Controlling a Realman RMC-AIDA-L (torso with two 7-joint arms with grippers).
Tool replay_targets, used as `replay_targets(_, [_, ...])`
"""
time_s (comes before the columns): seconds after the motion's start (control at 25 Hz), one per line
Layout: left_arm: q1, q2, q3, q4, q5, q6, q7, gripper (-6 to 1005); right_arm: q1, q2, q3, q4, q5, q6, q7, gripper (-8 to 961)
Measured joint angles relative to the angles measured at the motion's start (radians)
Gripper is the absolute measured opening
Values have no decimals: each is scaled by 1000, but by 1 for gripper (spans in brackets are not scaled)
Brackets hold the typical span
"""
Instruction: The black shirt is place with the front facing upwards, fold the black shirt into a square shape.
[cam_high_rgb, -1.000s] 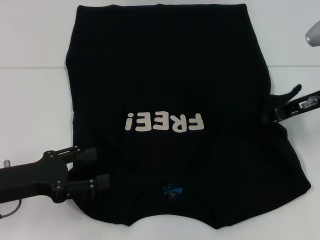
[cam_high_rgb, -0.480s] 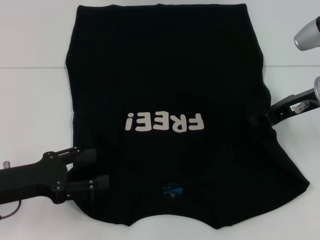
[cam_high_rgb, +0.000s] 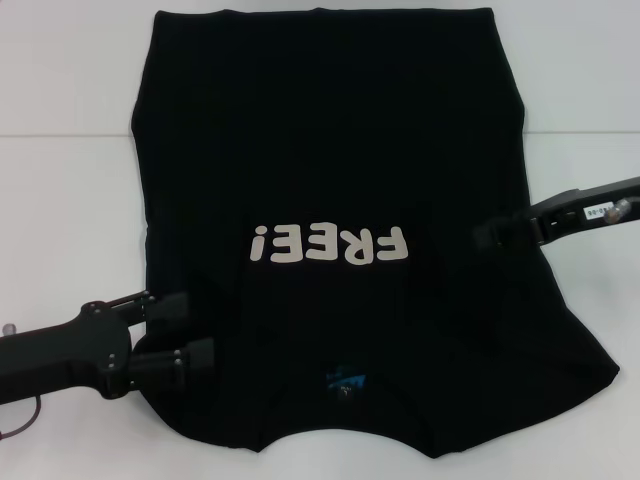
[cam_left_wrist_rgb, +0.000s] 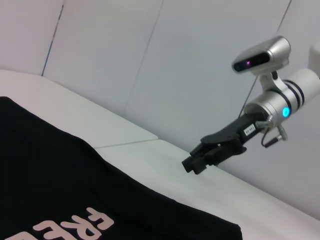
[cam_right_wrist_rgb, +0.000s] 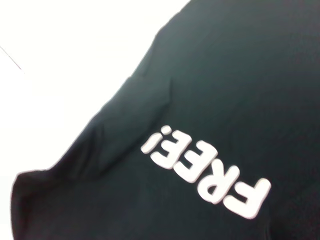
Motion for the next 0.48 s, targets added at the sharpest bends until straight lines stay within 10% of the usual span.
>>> replay_targets(0.48, [-6,32,-50,-5,7,49,-305,874,-207,-16,204,99,272,-168,-445,516])
